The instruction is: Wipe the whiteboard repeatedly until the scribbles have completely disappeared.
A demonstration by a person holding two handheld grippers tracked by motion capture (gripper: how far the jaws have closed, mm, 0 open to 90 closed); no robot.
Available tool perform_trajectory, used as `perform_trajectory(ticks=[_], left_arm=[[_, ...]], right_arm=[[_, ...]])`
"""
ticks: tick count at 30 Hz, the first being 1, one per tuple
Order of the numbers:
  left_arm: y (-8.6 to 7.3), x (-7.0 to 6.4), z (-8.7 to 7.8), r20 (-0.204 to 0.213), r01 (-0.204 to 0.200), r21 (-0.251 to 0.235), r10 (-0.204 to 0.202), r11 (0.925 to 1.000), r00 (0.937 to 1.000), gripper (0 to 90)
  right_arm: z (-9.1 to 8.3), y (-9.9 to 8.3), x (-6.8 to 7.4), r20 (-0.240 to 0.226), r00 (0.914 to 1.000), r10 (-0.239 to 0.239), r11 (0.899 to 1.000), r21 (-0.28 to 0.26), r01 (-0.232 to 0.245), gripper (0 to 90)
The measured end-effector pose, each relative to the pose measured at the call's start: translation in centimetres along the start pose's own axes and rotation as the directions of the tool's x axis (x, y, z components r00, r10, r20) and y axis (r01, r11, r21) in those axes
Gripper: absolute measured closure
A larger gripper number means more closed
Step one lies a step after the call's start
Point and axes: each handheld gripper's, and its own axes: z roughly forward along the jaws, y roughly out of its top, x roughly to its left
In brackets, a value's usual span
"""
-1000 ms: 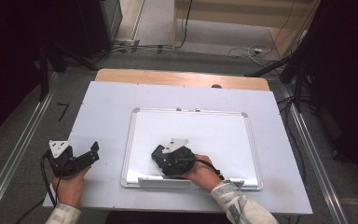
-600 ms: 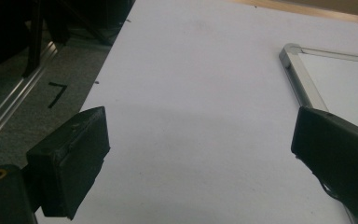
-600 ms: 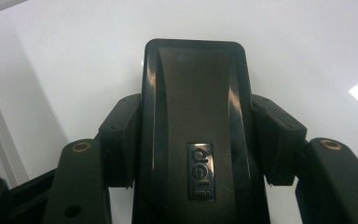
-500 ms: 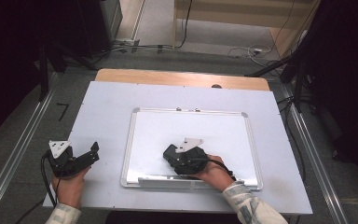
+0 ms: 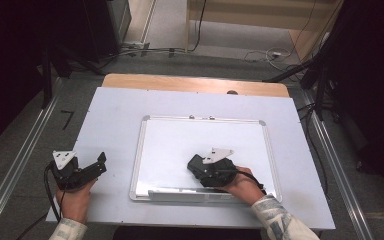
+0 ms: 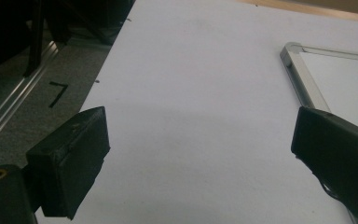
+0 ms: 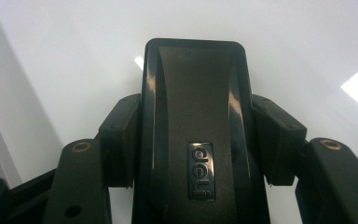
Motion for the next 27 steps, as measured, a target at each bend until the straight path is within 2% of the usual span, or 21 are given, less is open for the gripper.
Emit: perform_trajectory(ticks=[9,27], left_arm=[[0.0,0.0,0.0,-0.002,0.001,0.001,-0.001,1.0,1.0,4.5],[0.0,-0.1,0.1,-0.004,-0.001,0.005,0.001,1.0,1.0,4.5]], right_arm=[[-0.7,-0.8,-0.9,-0.002,0.9999,-0.01,1.0,0.002,0.01,38.9],[-1.6,-1.9,-2.2,-0.006,0.9998,0.018,1.0,0.007,-0.018,39.0]])
